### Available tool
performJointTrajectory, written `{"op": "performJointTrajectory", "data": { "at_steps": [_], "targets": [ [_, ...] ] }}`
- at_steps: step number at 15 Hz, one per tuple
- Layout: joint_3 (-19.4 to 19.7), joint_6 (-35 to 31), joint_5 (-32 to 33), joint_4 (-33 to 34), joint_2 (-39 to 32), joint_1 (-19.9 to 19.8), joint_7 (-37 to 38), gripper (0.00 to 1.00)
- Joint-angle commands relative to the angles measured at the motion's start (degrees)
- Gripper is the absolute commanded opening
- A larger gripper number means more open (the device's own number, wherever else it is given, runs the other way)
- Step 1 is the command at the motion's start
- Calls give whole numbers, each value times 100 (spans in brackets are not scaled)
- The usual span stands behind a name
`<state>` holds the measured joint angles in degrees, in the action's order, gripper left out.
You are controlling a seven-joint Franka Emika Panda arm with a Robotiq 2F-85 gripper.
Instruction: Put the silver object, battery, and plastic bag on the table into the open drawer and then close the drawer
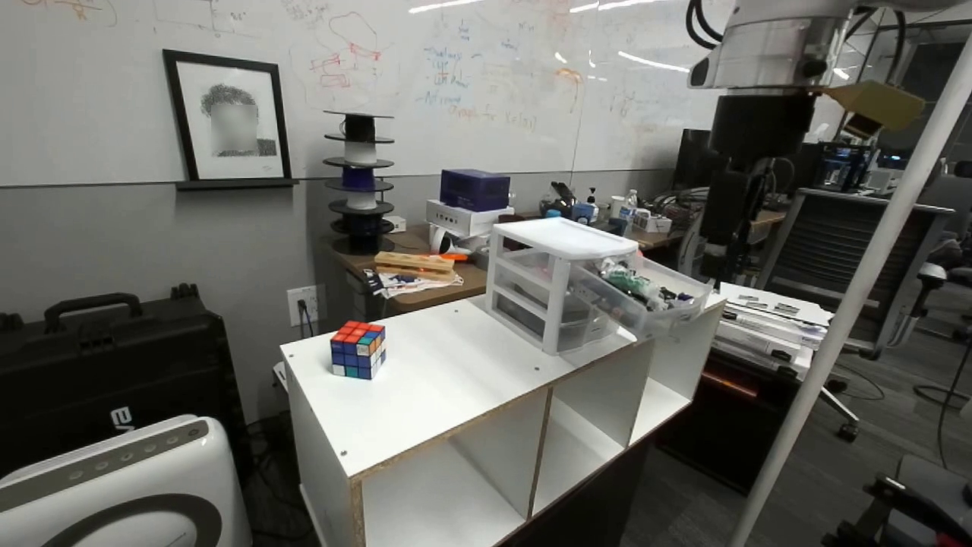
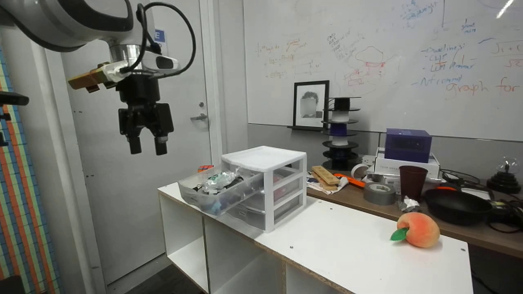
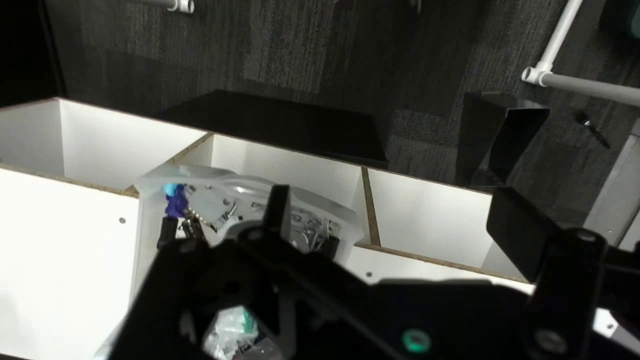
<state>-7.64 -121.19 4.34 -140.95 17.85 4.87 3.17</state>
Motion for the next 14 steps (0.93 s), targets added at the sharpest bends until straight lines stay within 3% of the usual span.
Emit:
{"op": "performJointTrajectory", "data": {
  "at_steps": [1,7,14],
  "targets": [
    [-101,-258,204,-734,524,-41,690,100],
    [41,-791,296,-1483,718,-217,1066,100],
    [577,-1729,382,-1654,268,-550,193,100]
  ]
}}
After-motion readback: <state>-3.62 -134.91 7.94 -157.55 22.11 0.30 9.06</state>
